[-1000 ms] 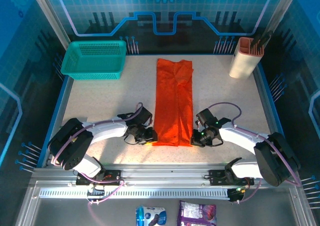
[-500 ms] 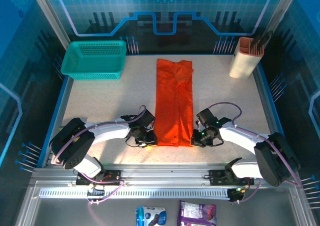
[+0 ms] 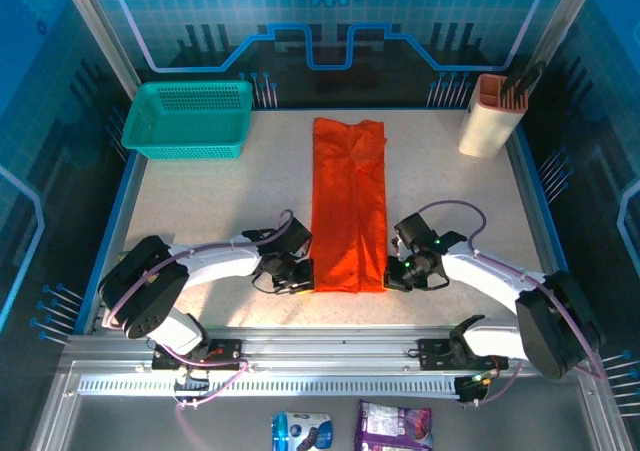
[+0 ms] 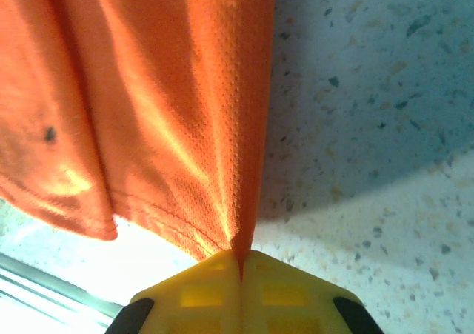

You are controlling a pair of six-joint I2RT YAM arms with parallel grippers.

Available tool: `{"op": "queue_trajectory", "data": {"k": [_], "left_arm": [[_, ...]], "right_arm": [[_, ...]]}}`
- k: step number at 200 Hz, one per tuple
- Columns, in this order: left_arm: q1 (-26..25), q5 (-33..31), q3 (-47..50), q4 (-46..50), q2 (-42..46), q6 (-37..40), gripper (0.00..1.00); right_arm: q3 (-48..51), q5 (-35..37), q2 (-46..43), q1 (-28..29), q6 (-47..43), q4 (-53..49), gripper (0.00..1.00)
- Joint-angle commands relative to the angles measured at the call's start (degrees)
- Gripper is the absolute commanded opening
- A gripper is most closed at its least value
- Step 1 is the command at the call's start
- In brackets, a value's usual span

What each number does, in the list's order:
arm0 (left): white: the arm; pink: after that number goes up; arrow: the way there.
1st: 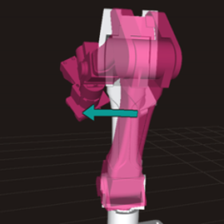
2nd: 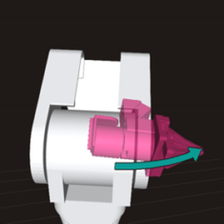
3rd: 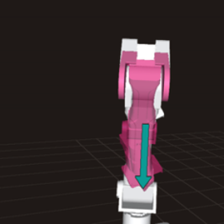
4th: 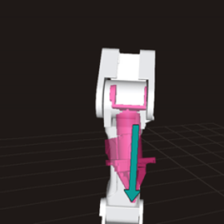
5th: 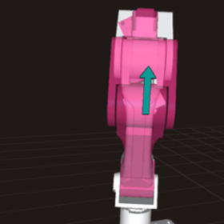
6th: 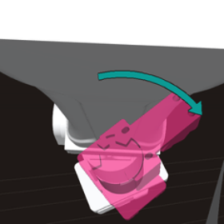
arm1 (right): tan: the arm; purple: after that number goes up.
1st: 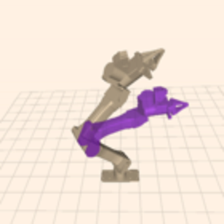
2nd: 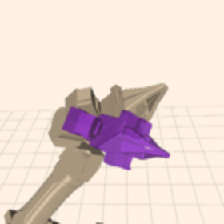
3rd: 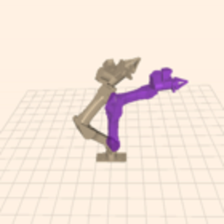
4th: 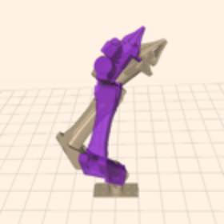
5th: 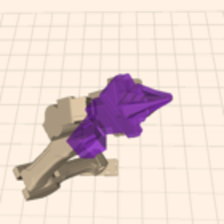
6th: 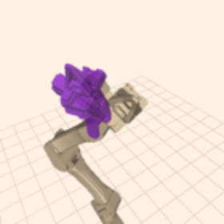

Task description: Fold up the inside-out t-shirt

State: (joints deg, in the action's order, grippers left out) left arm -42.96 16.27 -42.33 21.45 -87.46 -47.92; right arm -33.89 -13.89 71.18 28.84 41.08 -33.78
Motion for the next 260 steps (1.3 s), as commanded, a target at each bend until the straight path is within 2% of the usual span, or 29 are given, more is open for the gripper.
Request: {"op": "queue_trajectory", "data": {"k": [1, 22, 53, 109, 125, 135, 149, 169, 193, 209, 260], "left_arm": [[-0.80, 3.45, -0.22, 3.75, 4.06, 2.92, 0.00], [-1.72, 6.04, 1.16, 5.47, 6.81, 3.78, 0.00], [-5.41, 8.90, 2.74, 8.92, 9.94, 4.30, 0.00], [-13.70, 12.85, 4.92, 12.06, 16.82, 0.55, 0.00], [-14.50, 13.68, 3.48, 13.27, 18.77, 0.39, 0.00], [-14.48, 11.98, 1.61, 14.90, 19.78, 1.38, 0.00], [-14.20, 6.35, -2.39, 18.29, 20.52, 3.99, 0.00], [-11.92, -0.39, -8.76, 23.15, 19.02, 8.62, 0.00], [-9.64, -7.85, -16.12, 26.59, 16.97, 14.34, 0.00], [-7.00, -10.03, -20.59, 26.51, 15.35, 17.71, 0.00], [2.70, -11.00, -33.08, 24.37, 8.34, 26.27, 0.00]], "right_arm": [[-1.31, -0.41, -3.47, 0.63, -1.18, -7.63, 0.00], [-1.67, -0.93, -5.82, 2.56, -1.06, -12.87, 0.00], [-1.70, -0.70, -10.61, 8.67, 1.82, -19.39, 0.00], [-1.26, -1.09, -21.01, 21.15, 12.91, -27.25, 0.00], [-3.15, -0.94, -22.93, 22.11, 14.19, -29.20, 0.00], [-5.17, 0.93, -23.52, 22.05, 14.11, -30.88, 0.00], [-8.96, 4.06, -23.10, 20.29, 12.04, -32.34, 0.00], [-15.42, 6.88, -20.50, 14.87, 6.56, -32.53, 0.00], [-21.90, 7.47, -17.12, 8.04, 0.37, -31.84, 0.00], [-24.64, 5.52, -13.76, 3.82, -3.82, -30.24, 0.00], [-36.34, 3.51, -1.10, -5.93, -12.50, -25.46, 0.00]]}}
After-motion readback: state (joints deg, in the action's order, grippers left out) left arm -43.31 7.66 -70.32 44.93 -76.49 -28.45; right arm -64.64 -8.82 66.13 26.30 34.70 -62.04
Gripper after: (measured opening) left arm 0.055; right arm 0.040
